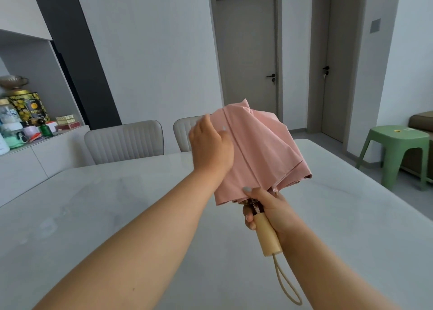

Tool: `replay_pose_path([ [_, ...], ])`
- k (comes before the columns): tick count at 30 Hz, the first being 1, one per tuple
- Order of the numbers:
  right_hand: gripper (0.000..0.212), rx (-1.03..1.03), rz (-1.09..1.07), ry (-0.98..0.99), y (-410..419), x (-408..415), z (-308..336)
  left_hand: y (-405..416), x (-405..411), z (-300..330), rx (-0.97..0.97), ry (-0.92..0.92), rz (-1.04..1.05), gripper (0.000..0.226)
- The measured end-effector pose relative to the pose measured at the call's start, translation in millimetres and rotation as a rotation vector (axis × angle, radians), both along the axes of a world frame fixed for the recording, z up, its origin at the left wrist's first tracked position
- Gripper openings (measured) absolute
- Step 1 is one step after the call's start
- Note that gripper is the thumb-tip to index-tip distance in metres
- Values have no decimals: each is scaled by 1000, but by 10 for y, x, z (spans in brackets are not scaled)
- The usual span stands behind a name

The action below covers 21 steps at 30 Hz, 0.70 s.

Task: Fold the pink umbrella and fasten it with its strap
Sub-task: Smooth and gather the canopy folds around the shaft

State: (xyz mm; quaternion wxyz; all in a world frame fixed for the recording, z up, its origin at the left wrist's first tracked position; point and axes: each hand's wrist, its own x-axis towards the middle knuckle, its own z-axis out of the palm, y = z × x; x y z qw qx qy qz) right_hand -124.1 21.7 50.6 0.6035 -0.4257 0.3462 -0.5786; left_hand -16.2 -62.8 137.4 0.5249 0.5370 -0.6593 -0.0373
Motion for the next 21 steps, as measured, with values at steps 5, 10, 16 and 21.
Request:
replay_pose_path([
  [5, 23, 4, 45, 48, 14, 17, -8, 44, -115, -134, 448, 496, -208, 71],
  [10, 24, 18, 91, 37, 18, 16, 4, -16, -15, -168, 699, 914, -412, 85],
  [16, 52, 23, 117, -70, -15, 50, -19, -84, 31, -305, 683, 1015, -508, 63],
  [21, 49, 57, 203, -154, -10, 6, 4, -123, 27, -390, 672, 1008, -484, 70],
])
